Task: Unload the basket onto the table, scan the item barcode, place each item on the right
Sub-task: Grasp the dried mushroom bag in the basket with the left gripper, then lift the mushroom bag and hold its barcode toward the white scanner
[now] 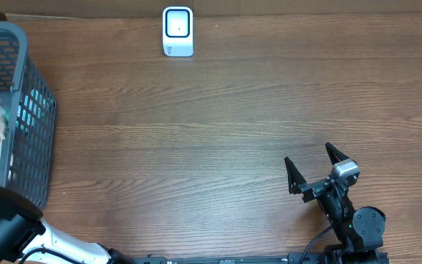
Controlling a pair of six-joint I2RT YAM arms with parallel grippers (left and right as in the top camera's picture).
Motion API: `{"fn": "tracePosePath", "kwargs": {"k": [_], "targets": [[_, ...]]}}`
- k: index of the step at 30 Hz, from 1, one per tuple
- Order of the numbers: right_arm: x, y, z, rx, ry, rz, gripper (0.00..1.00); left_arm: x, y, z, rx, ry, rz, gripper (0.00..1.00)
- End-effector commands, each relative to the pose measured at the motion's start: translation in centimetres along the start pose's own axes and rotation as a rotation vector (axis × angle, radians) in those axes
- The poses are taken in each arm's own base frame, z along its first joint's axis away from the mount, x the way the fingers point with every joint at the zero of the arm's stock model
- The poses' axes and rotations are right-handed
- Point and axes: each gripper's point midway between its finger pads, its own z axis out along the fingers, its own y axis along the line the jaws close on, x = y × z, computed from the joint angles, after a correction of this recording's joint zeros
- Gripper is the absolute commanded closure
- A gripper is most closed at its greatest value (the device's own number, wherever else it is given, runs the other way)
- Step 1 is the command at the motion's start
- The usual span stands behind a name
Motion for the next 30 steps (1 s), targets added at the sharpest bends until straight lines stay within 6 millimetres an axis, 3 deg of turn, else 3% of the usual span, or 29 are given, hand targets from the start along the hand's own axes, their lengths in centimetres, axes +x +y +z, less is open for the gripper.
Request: {"fn": "tracePosePath", "kwargs": {"k": [1,4,5,8,13,19,30], "targets": [[0.1,-0.2,0.0,0.008,-0.006,-0.004,0.0,-3.5,-4.7,-5.9,0.195,-0.15,-0.076,0.96],[0.1,-0.2,0.0,0.008,-0.006,-0.004,0.0,-4.6,-7.5,-10.5,0.303,-0.221,-0.134,0.96],[0.1,-0.2,0.0,0.008,-0.006,-0.004,0.0,-4.7,-9.1,-12.6,0.365,-0.242,-0.155,0.96],[0.1,-0.2,0.0,0.008,-0.006,-0.004,0.0,-4.0,-12.3,-16.3,0.484,-0.268,-0.125,0.96],[0.1,-0.2,0.0,0.008,-0.006,-0.004,0.0,-0.5,-18.2,-19.4,0.589,-0.224,-0.029,0.96],[0.1,-0.2,0.0,0.008,-0.006,-0.004,0.0,4.1,-25.2,-19.1,0.642,-0.094,0.115,0.96],[0.1,-0.2,0.0,0.008,-0.006,-0.004,0.0,14.7,-34.3,-12.8,0.384,0.145,0.351,0.96]]}}
